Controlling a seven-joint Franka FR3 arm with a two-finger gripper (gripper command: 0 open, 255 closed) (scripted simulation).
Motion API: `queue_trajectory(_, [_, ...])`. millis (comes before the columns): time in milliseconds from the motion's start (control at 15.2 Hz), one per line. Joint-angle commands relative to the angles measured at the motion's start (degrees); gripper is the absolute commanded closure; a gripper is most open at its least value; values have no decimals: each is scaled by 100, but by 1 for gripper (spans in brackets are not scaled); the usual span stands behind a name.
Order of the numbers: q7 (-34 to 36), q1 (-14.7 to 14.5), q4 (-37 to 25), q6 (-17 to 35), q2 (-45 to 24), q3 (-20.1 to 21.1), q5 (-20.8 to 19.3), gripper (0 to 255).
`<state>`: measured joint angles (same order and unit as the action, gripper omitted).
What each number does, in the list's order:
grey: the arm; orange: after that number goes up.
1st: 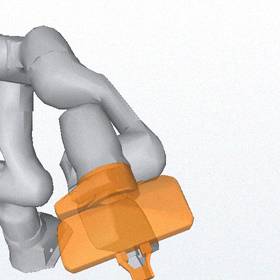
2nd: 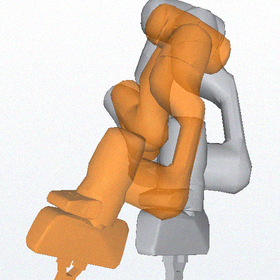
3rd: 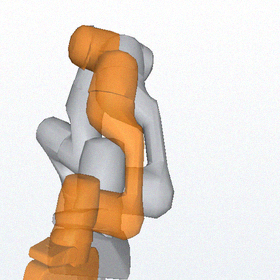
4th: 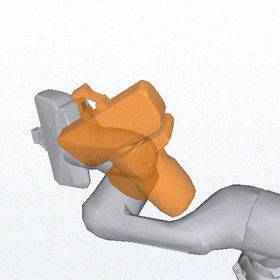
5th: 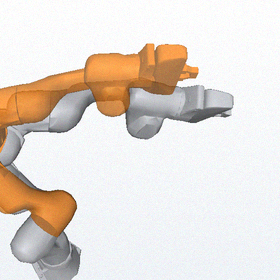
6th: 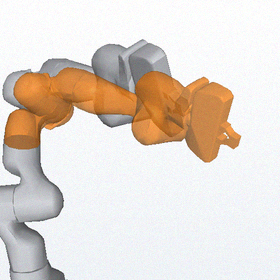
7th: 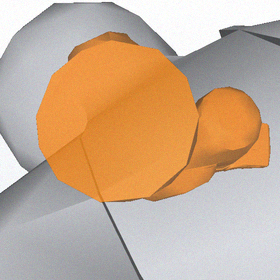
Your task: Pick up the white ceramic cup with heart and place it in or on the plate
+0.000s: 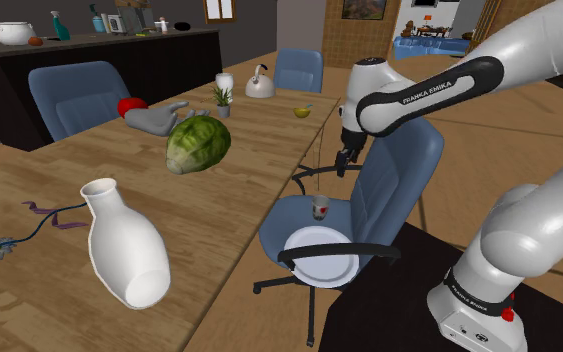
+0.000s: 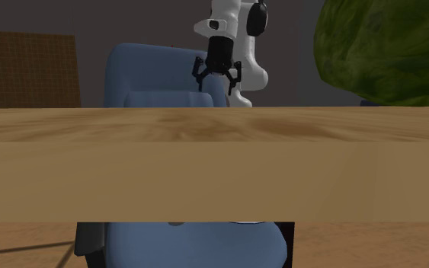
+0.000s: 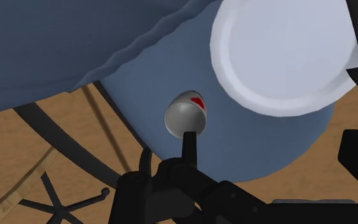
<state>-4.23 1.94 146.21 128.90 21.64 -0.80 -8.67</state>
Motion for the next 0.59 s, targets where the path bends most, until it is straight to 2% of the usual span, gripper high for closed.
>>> queue_trajectory(0, [55, 29, -47, 380, -436, -15, -32, 0])
queue_trajectory(528, [215, 154, -541, 1680, -2298, -114, -168, 0])
